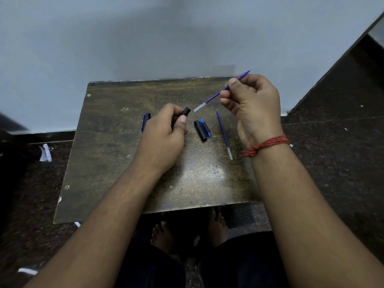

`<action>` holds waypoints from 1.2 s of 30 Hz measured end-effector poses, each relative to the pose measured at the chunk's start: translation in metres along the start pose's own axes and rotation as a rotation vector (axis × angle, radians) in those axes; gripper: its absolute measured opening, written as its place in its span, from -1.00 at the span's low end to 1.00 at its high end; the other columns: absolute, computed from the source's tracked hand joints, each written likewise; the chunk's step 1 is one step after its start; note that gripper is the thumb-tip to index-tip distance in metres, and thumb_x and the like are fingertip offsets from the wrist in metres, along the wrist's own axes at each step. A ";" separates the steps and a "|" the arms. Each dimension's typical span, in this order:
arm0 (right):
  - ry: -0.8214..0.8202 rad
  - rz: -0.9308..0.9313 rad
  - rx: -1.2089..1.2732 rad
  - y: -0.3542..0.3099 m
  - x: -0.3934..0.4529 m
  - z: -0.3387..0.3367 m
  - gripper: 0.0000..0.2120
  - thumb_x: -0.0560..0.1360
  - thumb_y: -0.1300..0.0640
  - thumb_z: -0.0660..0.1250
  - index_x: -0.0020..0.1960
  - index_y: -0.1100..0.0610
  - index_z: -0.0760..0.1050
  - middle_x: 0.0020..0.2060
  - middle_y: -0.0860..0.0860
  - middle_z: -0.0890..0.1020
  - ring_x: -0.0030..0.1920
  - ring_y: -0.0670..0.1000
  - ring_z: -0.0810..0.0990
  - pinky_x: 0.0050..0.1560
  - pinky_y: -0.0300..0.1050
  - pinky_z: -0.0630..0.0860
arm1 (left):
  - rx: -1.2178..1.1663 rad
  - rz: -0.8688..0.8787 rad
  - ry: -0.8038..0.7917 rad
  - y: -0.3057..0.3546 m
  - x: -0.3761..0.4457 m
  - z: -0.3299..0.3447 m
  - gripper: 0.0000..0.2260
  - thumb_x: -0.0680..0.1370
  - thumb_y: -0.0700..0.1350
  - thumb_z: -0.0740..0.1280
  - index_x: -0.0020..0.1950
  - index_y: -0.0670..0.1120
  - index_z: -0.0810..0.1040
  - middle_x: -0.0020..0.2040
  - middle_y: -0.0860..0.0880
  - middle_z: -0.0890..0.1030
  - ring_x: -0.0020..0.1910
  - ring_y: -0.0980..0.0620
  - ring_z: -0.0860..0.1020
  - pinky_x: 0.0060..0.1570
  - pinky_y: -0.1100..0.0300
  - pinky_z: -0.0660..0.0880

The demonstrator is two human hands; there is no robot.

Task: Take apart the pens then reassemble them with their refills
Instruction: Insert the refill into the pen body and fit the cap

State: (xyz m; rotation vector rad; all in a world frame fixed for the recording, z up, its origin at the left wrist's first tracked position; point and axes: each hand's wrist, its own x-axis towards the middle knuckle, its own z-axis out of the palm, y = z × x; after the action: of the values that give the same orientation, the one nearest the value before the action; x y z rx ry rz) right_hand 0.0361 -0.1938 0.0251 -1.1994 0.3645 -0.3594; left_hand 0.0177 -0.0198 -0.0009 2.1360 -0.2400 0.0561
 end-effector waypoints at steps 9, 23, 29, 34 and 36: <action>-0.057 -0.057 -0.052 0.004 0.000 0.001 -0.94 0.56 0.34 0.35 -0.02 0.25 0.48 -0.33 0.06 0.64 -0.34 -0.01 0.66 -0.30 -0.17 0.59 | -0.002 0.002 -0.054 0.002 -0.001 0.001 -0.92 0.65 -0.10 0.23 0.07 0.02 0.51 -0.16 0.09 0.61 -0.16 0.16 0.55 -0.24 0.28 0.41; -0.353 -0.003 -0.385 0.012 -0.017 0.014 -0.84 0.51 0.33 0.42 0.06 0.25 0.50 -0.31 0.08 0.64 -0.56 -0.09 0.45 -0.51 -0.21 0.39 | -0.026 0.065 -0.023 -0.004 0.001 0.003 -0.92 0.64 -0.14 0.23 0.04 0.00 0.50 -0.19 0.09 0.60 -0.21 0.31 0.53 -0.26 0.46 0.35; -0.297 -0.090 -0.509 0.011 -0.014 0.011 -0.84 0.63 0.08 0.30 0.04 0.17 0.58 -0.17 0.01 0.69 -0.51 -0.08 0.50 -0.50 -0.19 0.43 | -0.024 0.064 -0.019 -0.002 0.001 0.001 -0.92 0.65 -0.14 0.22 0.05 0.01 0.49 -0.19 0.10 0.59 -0.20 0.30 0.52 -0.23 0.50 0.36; -0.322 -0.062 -0.494 0.012 -0.013 0.010 -0.86 0.63 0.14 0.29 -0.01 0.16 0.60 -0.17 0.07 0.69 -0.45 -0.07 0.52 -0.46 -0.16 0.45 | -0.029 0.077 -0.019 -0.003 0.001 0.001 -0.91 0.65 -0.15 0.21 0.03 0.00 0.49 -0.20 0.07 0.59 -0.21 0.28 0.52 -0.25 0.48 0.36; -0.334 -0.052 -0.478 0.012 -0.013 0.010 -0.85 0.63 0.15 0.28 -0.01 0.14 0.62 -0.18 0.06 0.69 -0.44 -0.06 0.53 -0.45 -0.17 0.46 | -0.038 0.085 -0.014 -0.003 0.001 0.001 -0.90 0.65 -0.16 0.20 0.03 0.00 0.50 -0.22 0.06 0.59 -0.22 0.25 0.53 -0.27 0.47 0.36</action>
State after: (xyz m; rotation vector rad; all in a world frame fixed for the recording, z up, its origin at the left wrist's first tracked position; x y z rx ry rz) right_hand 0.0300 -0.1754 0.0184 -1.7093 0.1283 -0.1109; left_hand 0.0193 -0.0192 -0.0039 2.0885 -0.3379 0.0856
